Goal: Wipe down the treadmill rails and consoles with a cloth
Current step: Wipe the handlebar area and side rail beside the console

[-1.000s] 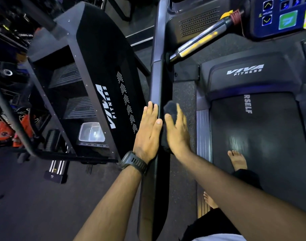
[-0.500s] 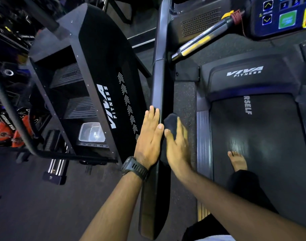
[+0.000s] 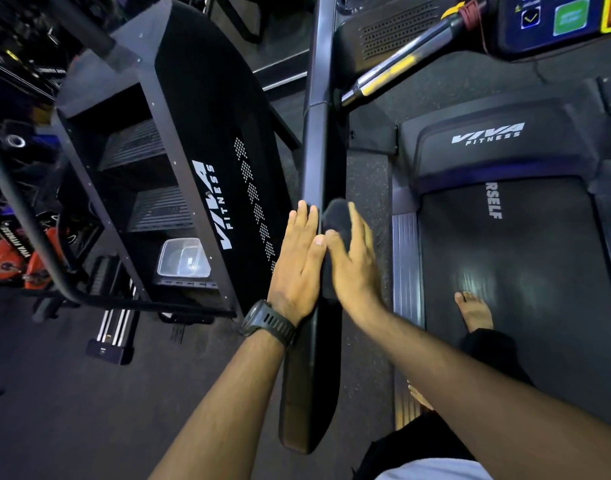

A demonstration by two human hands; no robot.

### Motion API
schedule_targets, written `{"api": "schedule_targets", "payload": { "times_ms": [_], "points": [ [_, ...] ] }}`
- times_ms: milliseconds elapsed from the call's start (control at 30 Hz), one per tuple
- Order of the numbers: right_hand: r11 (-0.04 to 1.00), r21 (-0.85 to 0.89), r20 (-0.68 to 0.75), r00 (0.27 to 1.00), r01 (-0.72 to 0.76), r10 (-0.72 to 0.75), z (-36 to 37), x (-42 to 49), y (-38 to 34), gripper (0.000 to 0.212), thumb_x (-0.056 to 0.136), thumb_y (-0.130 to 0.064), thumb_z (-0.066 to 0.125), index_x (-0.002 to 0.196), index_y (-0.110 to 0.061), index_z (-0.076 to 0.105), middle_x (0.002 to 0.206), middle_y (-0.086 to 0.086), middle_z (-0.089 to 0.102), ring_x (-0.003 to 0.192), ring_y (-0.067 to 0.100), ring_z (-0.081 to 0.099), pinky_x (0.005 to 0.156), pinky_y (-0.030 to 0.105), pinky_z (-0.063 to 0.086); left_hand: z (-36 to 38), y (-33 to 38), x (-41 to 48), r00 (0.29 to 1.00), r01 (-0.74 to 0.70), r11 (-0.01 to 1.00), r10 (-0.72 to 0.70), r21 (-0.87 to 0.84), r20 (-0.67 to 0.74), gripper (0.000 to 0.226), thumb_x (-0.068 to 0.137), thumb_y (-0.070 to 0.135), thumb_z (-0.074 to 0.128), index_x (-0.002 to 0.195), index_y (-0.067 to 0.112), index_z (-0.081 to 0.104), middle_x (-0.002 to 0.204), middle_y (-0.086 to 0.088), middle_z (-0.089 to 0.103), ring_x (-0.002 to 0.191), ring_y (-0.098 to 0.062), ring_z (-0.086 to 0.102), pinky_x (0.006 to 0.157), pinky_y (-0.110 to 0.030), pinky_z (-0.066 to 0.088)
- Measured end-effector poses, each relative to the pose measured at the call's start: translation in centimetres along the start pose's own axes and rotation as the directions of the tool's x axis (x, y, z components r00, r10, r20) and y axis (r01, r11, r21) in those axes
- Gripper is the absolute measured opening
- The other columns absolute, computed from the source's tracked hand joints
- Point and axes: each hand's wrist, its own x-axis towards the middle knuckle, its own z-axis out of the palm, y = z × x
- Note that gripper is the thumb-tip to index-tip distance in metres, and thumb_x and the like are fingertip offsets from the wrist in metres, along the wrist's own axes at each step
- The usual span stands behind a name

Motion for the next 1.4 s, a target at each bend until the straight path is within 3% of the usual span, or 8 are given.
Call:
{"api": "schedule_targets", "payload": {
  "times_ms": [300,433,633,800,967,1133,1300,1400],
  "points": [
    [0.995,-0.021,-0.016,0.995,0.097,-0.097,0.2,-2.1,0.3,0.059,0.103,-0.036,0.05,0.158,-0.031,0.031,0.165,-0.006,0.027,0.144,0.015,0.037,0.113,0.031,0.032,0.1,-0.2,-0.9,1.0,0.005,1.0,-0.005,-0.003,-0.004,0.069,0.099,0.05,0.016,0.158,0.014,0.02,0.167,0.003,0.005,0.152,-0.004,-0.002,0.118,-0.012,-0.003],
    [0.966,-0.085,0.011,0.969,-0.246,0.248,0.0,-2.2,1.1,0.062,0.105,-0.042,0.043,0.161,-0.029,0.02,0.166,0.001,0.026,0.143,0.028,0.04,0.11,0.041,0.035,0.2,-0.3,-1.5,1.0,0.004,1.0,-0.004,-0.012,-0.014,0.071,0.098,0.053,0.016,0.158,0.016,0.019,0.166,0.006,0.004,0.152,-0.002,-0.003,0.118,-0.012,-0.004],
    [0.996,-0.06,-0.006,0.998,0.061,-0.061,-0.1,-3.3,0.5,0.06,0.104,-0.036,0.05,0.159,-0.033,0.027,0.166,-0.006,0.026,0.144,0.017,0.038,0.111,0.036,0.035,0.2,-0.3,-1.9,1.0,-0.007,1.0,0.007,-0.009,-0.008,0.072,0.097,0.053,0.015,0.157,0.013,0.02,0.167,0.002,0.004,0.153,-0.007,-0.002,0.117,-0.011,-0.004],
    [0.952,-0.123,0.008,0.958,-0.282,0.285,0.0,-4.1,1.2,0.063,0.105,-0.042,0.043,0.161,-0.028,0.019,0.166,0.004,0.027,0.144,0.03,0.038,0.111,0.043,0.035,0.2,-0.2,-3.1,1.0,0.001,1.0,-0.001,-0.014,-0.009,0.072,0.097,0.054,0.015,0.157,0.015,0.019,0.166,0.005,0.004,0.152,-0.005,-0.003,0.115,-0.008,-0.005],
    [0.996,-0.061,-0.013,0.998,0.058,-0.059,0.0,-5.0,-0.2,0.06,0.103,-0.039,0.046,0.159,-0.033,0.026,0.167,-0.006,0.023,0.146,0.02,0.037,0.114,0.042,0.037,0.1,-0.4,-3.3,1.0,0.01,1.0,-0.01,-0.008,-0.003,0.066,0.101,0.048,0.015,0.158,0.015,0.02,0.167,0.003,0.005,0.152,-0.004,-0.002,0.116,-0.01,-0.003],
    [0.956,-0.054,0.027,0.957,-0.288,0.289,-0.1,-5.1,1.8,0.063,0.105,-0.043,0.044,0.161,-0.03,0.02,0.166,0.001,0.026,0.144,0.029,0.039,0.113,0.045,0.036,0.5,-0.2,-4.7,0.999,0.041,0.999,-0.041,0.006,-0.008,0.067,0.1,0.053,0.015,0.157,0.018,0.015,0.166,0.009,0.001,0.151,0.0,-0.006,0.118,-0.013,-0.004],
    [0.992,-0.028,0.05,0.991,0.126,-0.125,-0.3,-6.9,0.6,0.07,0.093,-0.052,0.038,0.159,-0.034,0.027,0.167,-0.007,0.022,0.149,0.016,0.031,0.115,0.034,0.032,0.4,0.2,-5.4,0.997,0.068,0.998,-0.068,-0.014,-0.031,0.057,0.101,0.05,0.015,0.153,0.027,0.012,0.163,0.011,0.005,0.152,-0.002,0.0,0.119,-0.013,0.0],
    [0.994,-0.03,0.017,0.994,-0.107,0.108,-0.1,-4.7,1.4,0.063,0.102,-0.047,0.042,0.16,-0.031,0.024,0.166,-0.002,0.025,0.145,0.023,0.038,0.113,0.041,0.037,0.6,0.1,-6.1,0.998,0.058,0.998,-0.057,0.01,-0.033,0.066,0.1,0.051,0.014,0.157,0.019,0.017,0.163,0.011,0.004,0.152,-0.001,-0.001,0.119,-0.014,-0.001]
  ]
}}
